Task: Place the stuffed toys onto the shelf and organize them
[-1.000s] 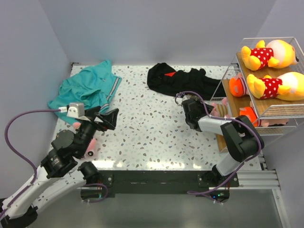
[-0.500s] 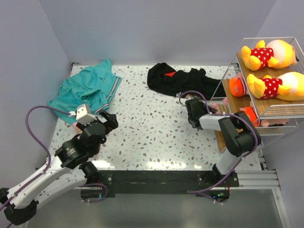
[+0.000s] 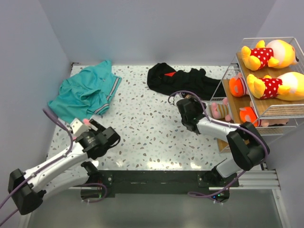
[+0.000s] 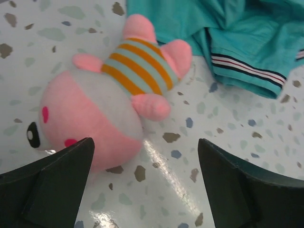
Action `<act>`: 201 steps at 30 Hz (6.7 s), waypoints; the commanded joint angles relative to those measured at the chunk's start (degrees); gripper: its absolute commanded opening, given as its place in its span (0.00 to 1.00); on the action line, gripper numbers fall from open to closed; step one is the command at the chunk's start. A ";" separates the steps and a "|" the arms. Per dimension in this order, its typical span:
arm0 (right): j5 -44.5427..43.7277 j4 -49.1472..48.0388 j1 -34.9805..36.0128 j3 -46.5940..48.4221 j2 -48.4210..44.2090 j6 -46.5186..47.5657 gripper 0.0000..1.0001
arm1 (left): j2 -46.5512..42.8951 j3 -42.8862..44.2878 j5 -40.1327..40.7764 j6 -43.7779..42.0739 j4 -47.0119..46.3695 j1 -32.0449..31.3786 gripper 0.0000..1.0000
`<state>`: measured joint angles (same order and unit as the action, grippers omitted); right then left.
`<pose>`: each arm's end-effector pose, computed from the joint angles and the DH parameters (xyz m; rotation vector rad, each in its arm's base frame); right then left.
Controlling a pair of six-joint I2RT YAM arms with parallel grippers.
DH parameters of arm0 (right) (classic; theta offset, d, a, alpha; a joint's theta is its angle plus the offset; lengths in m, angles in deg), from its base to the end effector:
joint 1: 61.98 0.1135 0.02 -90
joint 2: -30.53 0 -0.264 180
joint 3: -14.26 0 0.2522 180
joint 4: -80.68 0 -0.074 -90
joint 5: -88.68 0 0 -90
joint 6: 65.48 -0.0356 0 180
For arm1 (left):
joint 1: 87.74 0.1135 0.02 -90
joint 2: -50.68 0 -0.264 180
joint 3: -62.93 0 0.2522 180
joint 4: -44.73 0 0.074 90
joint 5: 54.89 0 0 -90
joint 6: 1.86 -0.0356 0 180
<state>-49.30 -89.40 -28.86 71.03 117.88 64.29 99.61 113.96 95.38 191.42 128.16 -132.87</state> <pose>0.2651 0.1414 0.1854 -0.9174 1.9808 -1.0072 0.1012 -0.0579 0.2312 -1.0939 1.7785 0.1774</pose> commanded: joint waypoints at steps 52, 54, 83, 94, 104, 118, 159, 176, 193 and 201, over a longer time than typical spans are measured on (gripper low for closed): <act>75.55 11.48 5.28 3.50 -43.84 -15.18 0.66 | -1.46 9.91 -43.20 -90.87 -62.65 -9.90 0.00; 83.71 12.01 5.28 2.44 -46.46 -12.80 0.67 | -2.95 11.84 -49.16 -92.90 -59.76 -9.90 0.00; 100.01 29.85 5.37 10.08 -47.10 9.19 0.68 | -3.75 13.61 -62.64 -100.91 -47.08 -9.81 0.00; 101.25 36.62 7.91 10.79 -41.30 12.35 0.68 | -3.75 14.05 -65.28 -100.39 -48.22 -9.90 0.00; 91.24 36.09 14.51 10.26 -36.73 12.88 0.57 | -1.12 15.19 -67.21 -100.39 -49.28 -9.81 0.00; 74.90 30.49 16.27 10.43 -32.07 3.14 0.00 | -2.78 17.92 -55.04 -96.43 -55.51 -9.81 0.52; -18.37 88.12 16.89 29.77 1.59 -84.06 0.00 | -8.32 14.49 -18.08 -92.83 -55.43 -4.80 1.00; -13.63 77.32 5.37 25.99 11.52 -71.77 0.00 | -14.21 15.11 -20.37 -93.18 -53.14 -4.89 1.00; -11.17 68.79 -1.47 22.65 15.21 -62.36 0.29 | -15.97 15.19 -23.27 -91.07 -53.06 -4.89 0.99; -9.41 70.81 -1.05 24.93 17.33 -61.13 0.39 | -17.29 14.67 -22.83 -90.98 -52.97 -4.89 0.99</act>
<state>-58.79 -20.26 -31.15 93.37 134.53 2.18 82.65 128.00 71.95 99.67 76.60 -138.00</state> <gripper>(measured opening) 0.331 0.994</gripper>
